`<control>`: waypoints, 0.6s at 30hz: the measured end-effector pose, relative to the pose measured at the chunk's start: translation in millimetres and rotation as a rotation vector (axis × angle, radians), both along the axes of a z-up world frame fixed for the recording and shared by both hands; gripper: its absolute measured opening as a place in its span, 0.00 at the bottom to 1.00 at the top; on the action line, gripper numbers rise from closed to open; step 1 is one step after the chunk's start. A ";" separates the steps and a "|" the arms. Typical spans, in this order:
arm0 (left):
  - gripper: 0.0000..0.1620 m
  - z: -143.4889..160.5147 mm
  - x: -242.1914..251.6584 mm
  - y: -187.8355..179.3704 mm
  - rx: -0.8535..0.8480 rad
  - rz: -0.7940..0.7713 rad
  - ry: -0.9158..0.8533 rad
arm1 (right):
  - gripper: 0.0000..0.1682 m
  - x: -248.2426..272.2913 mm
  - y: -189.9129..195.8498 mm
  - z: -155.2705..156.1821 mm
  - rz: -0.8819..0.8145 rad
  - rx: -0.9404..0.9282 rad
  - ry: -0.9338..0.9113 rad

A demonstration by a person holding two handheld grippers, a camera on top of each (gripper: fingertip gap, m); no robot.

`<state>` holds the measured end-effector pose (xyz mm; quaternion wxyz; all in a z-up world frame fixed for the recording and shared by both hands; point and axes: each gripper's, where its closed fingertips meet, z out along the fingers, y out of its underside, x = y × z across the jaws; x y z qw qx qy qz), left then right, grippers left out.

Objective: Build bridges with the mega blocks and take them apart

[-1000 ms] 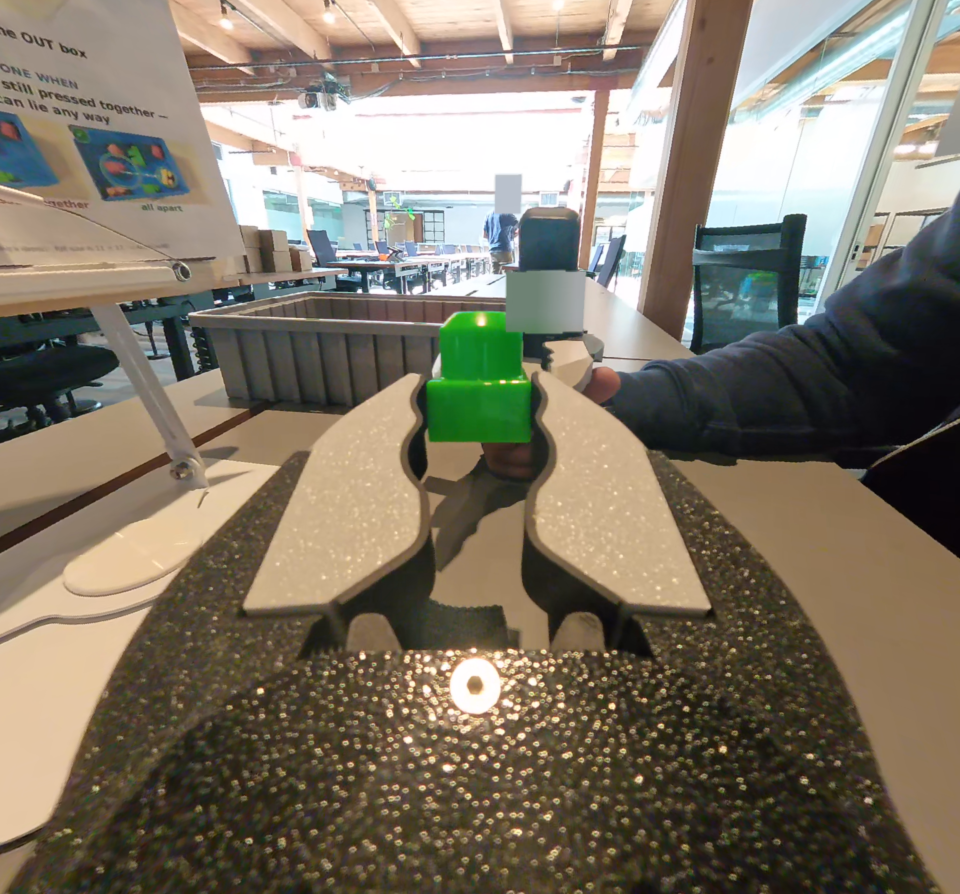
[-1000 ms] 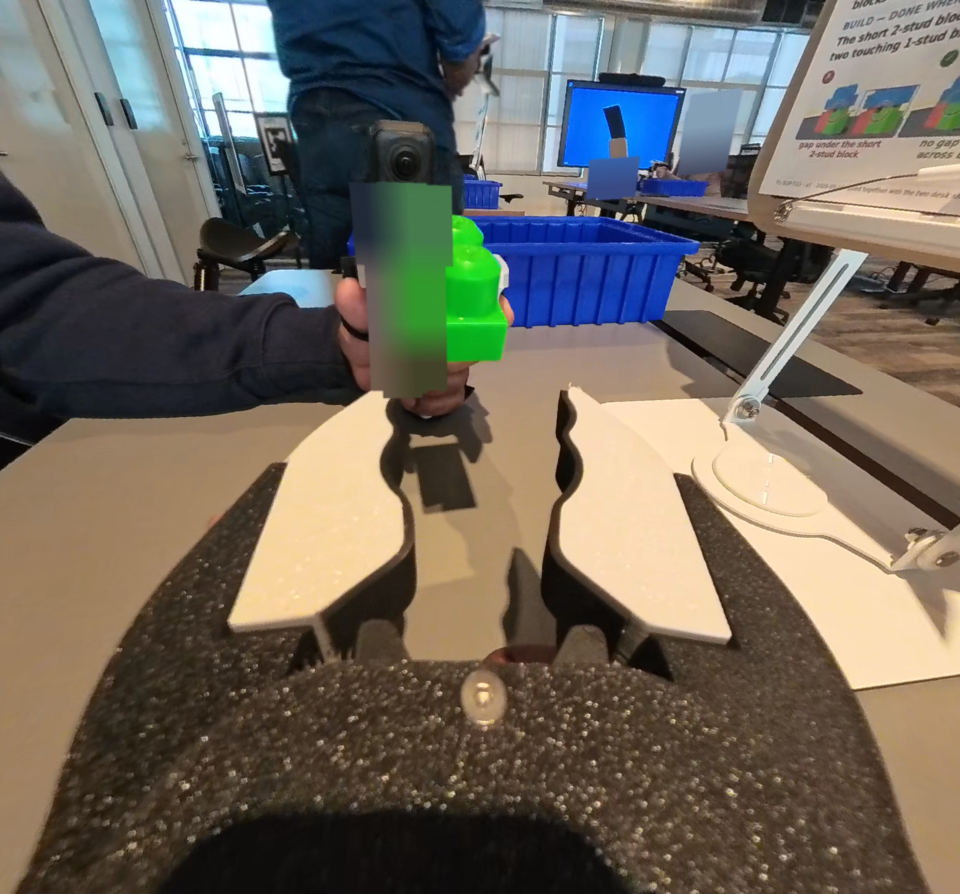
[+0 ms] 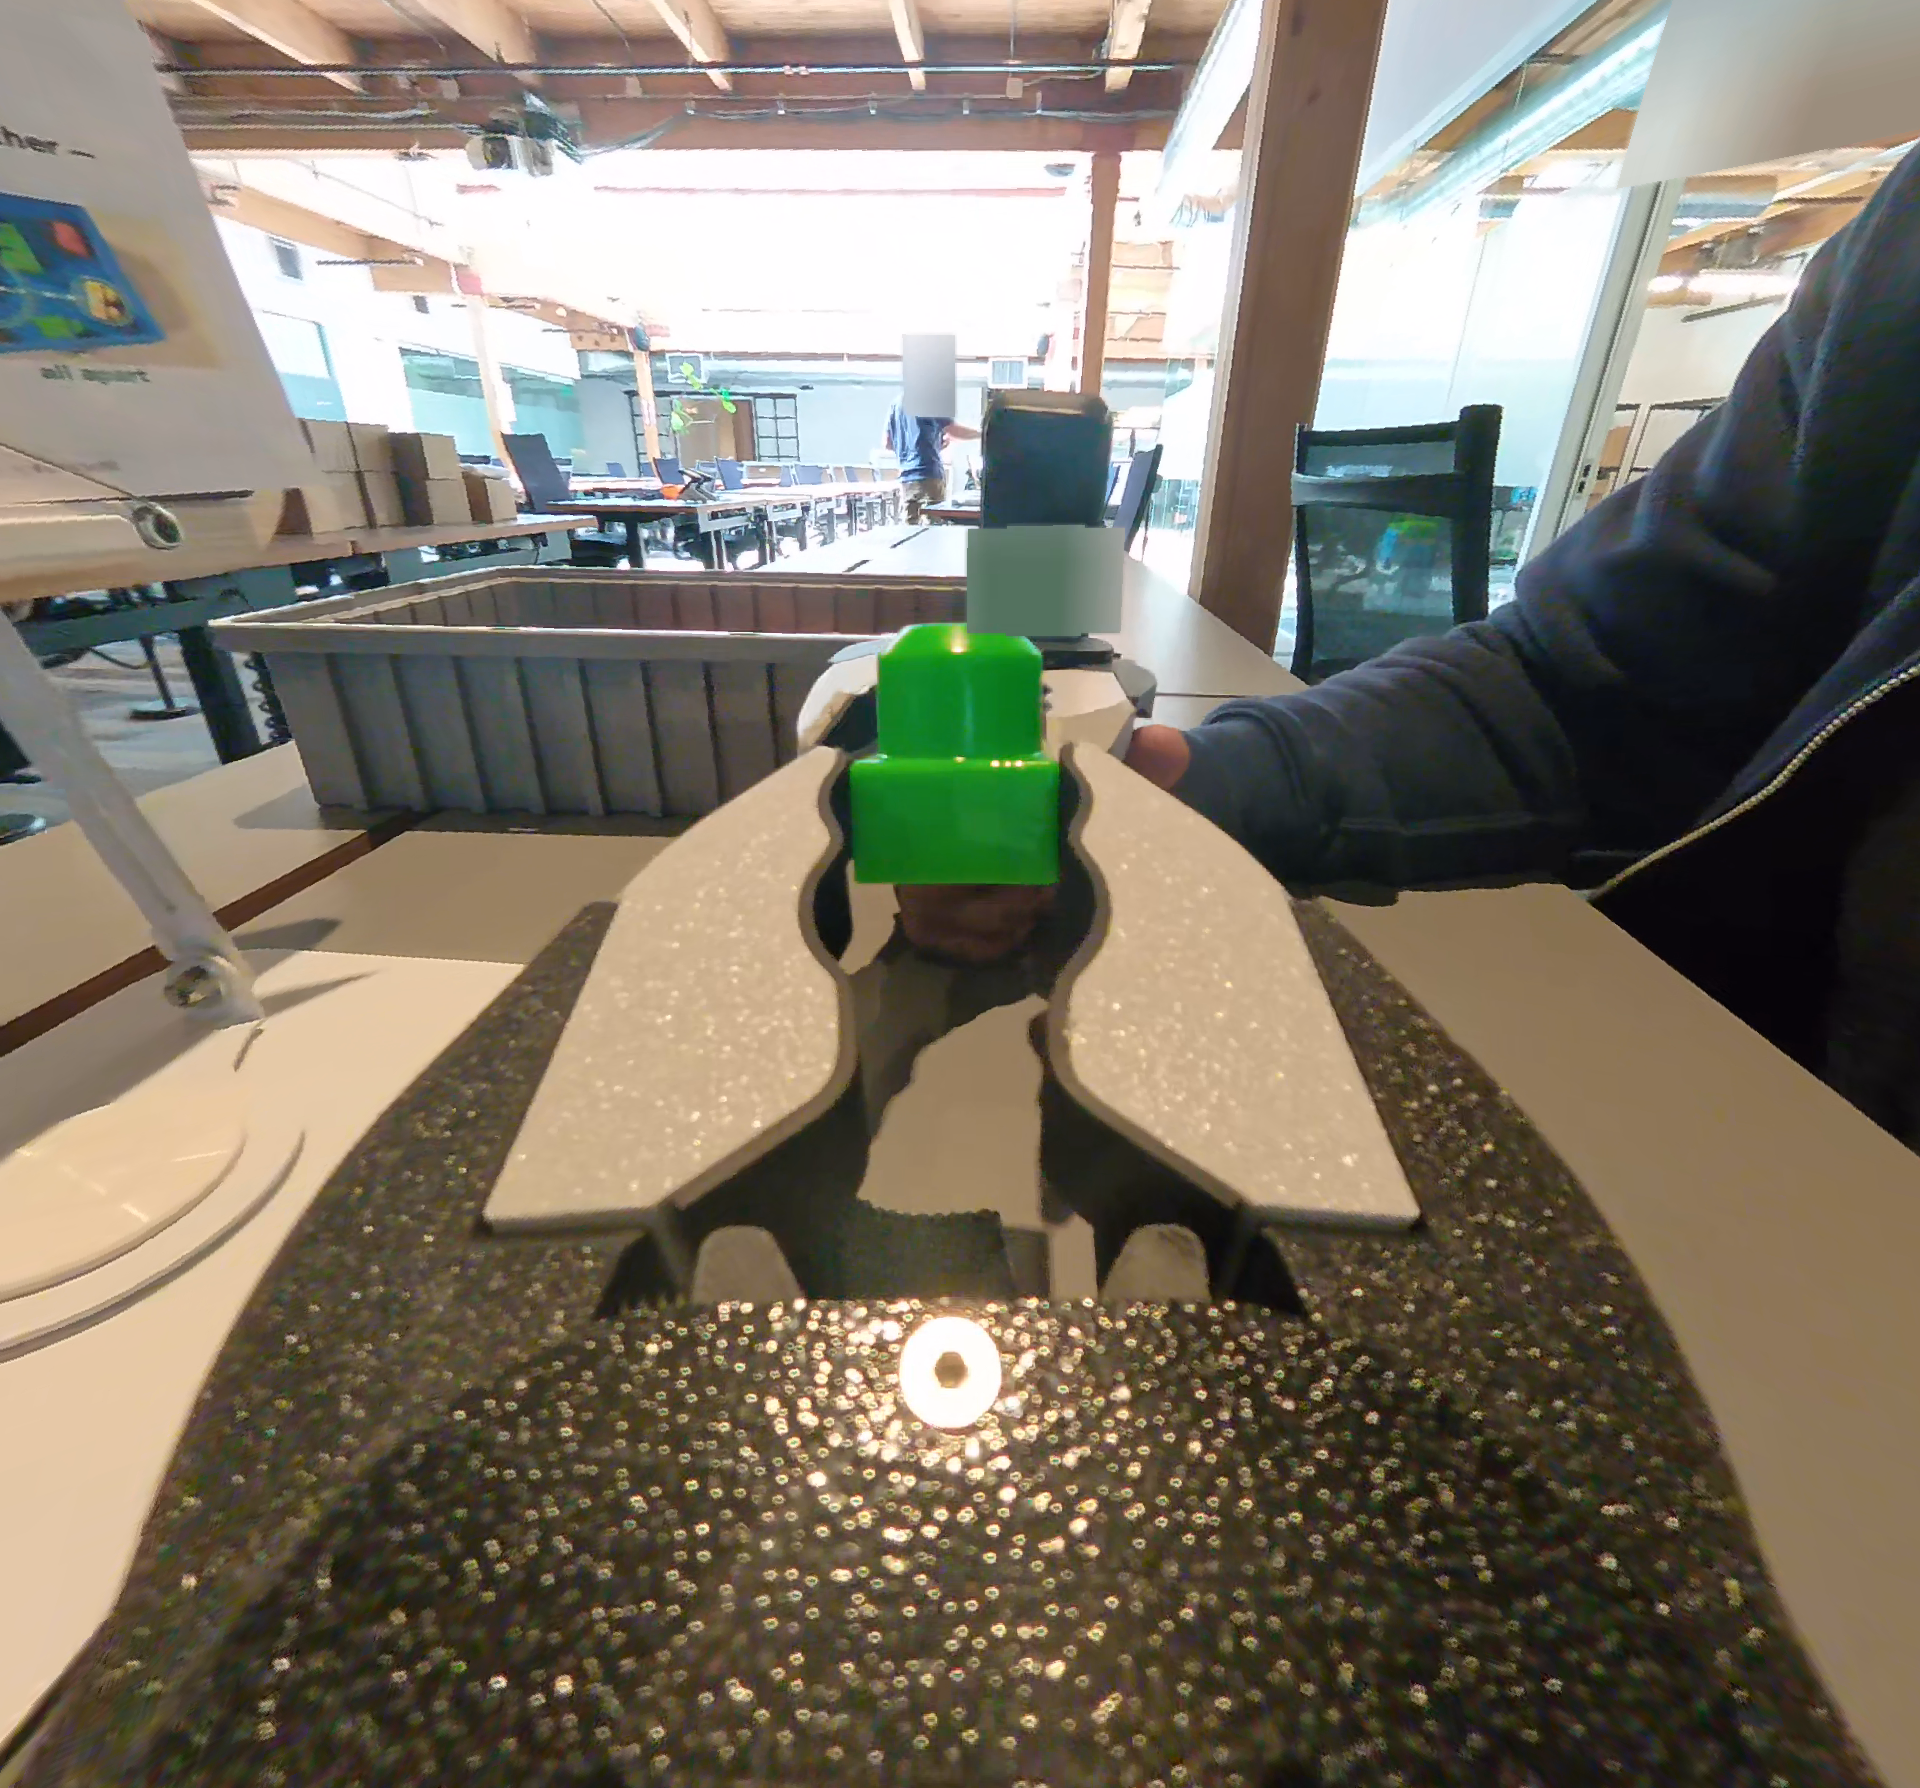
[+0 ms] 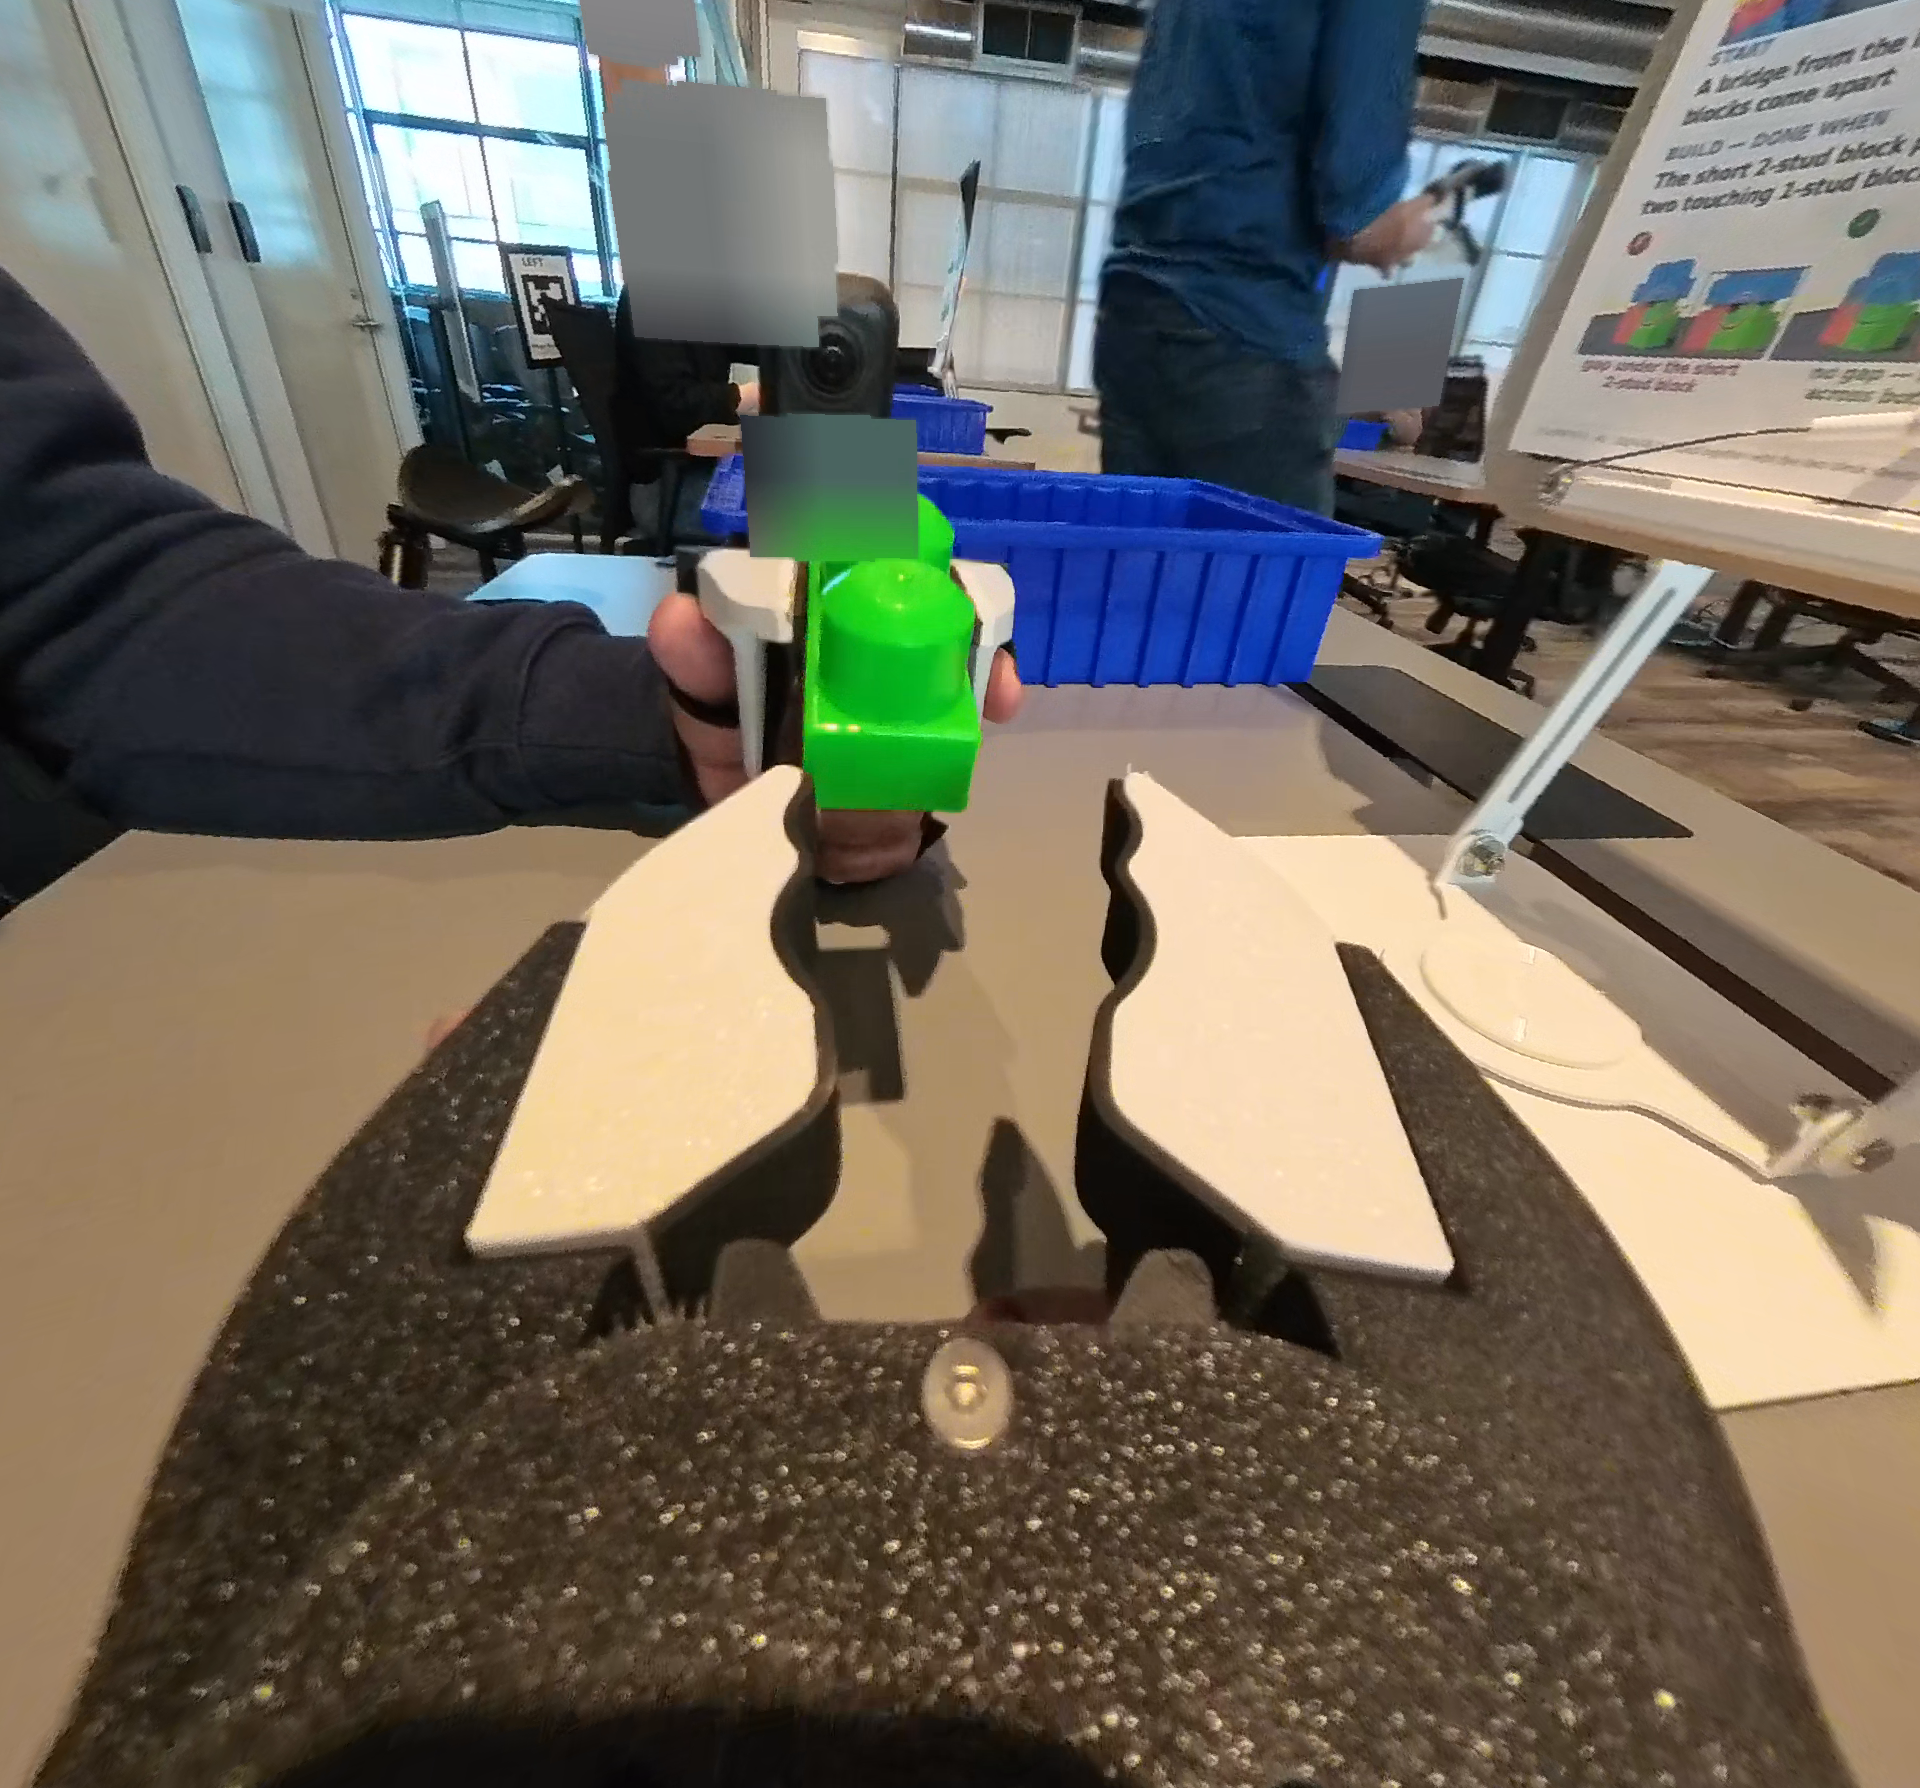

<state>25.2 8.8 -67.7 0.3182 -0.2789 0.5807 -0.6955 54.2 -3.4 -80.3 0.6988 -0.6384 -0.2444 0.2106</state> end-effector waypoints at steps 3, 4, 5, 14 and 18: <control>0.22 0.5 -1.6 -1.6 -0.008 0.002 0.002 | 0.31 -3.3 -1.1 0.1 0.008 0.006 -0.006; 0.22 0.2 -1.7 -2.1 -0.003 0.005 0.001 | 0.31 -3.5 -1.5 0.3 0.014 0.006 -0.002; 0.22 -0.1 -1.3 -2.2 0.002 0.010 0.000 | 0.31 -3.5 -2.2 1.0 0.020 0.008 0.005; 0.22 -0.8 -1.3 -7.5 0.014 0.002 -0.001 | 0.31 -20.4 -7.5 0.0 0.112 -0.021 0.023; 0.22 -3.5 -1.0 -14.4 0.030 -0.026 0.016 | 0.24 -28.6 -10.1 -0.6 0.144 -0.028 0.017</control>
